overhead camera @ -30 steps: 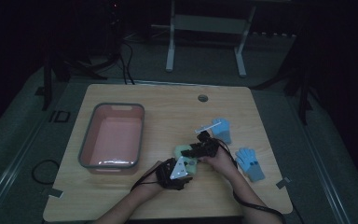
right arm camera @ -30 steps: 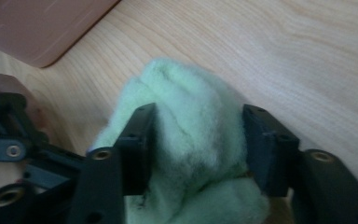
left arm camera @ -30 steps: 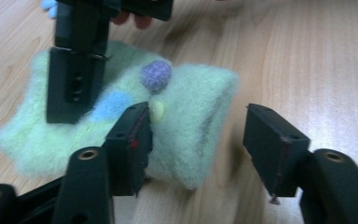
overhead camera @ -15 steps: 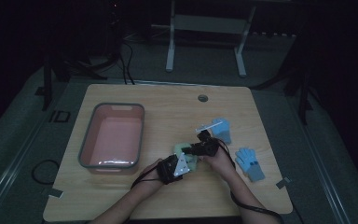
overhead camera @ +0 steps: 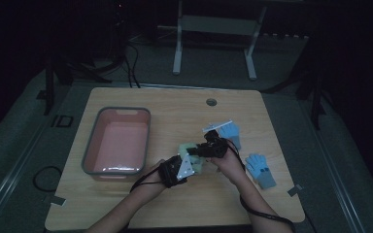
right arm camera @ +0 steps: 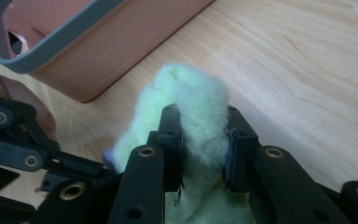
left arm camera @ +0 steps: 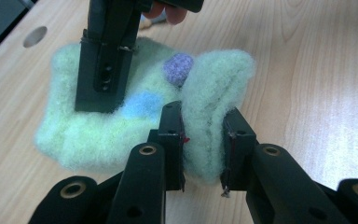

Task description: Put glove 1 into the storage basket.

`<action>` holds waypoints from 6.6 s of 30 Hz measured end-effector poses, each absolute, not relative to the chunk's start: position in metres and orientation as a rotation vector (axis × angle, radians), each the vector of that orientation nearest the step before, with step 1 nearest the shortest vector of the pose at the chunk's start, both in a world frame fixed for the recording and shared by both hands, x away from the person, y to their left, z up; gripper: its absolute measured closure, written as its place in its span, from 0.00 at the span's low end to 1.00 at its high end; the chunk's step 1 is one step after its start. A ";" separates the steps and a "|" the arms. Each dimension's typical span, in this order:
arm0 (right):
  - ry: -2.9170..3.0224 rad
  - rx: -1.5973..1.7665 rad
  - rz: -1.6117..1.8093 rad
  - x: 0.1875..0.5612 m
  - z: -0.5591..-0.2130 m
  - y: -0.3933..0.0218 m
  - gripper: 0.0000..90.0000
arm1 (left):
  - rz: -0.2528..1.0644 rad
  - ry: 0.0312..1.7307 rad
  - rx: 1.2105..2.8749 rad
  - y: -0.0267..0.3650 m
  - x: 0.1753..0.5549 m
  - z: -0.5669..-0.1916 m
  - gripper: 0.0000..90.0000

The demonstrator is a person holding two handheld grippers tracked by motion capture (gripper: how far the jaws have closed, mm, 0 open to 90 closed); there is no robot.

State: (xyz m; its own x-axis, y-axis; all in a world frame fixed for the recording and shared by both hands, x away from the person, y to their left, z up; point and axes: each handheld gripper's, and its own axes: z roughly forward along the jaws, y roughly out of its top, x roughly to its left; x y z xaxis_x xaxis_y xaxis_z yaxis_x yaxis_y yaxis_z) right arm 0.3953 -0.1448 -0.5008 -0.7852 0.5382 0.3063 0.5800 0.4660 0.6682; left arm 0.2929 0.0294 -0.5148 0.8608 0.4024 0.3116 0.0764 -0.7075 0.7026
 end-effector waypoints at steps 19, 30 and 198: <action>-2.655 -0.924 -1.304 0.399 -0.467 -0.115 0.81 | 0.600 0.375 2.313 0.066 0.294 -0.472 0.83; -2.672 -0.848 -1.318 0.404 -0.447 -0.068 0.81 | 0.649 0.397 2.342 0.098 0.293 -0.459 0.83; -2.931 -1.248 -1.319 0.399 -0.513 -0.250 0.42 | 0.216 0.569 2.318 0.068 0.268 -0.560 0.04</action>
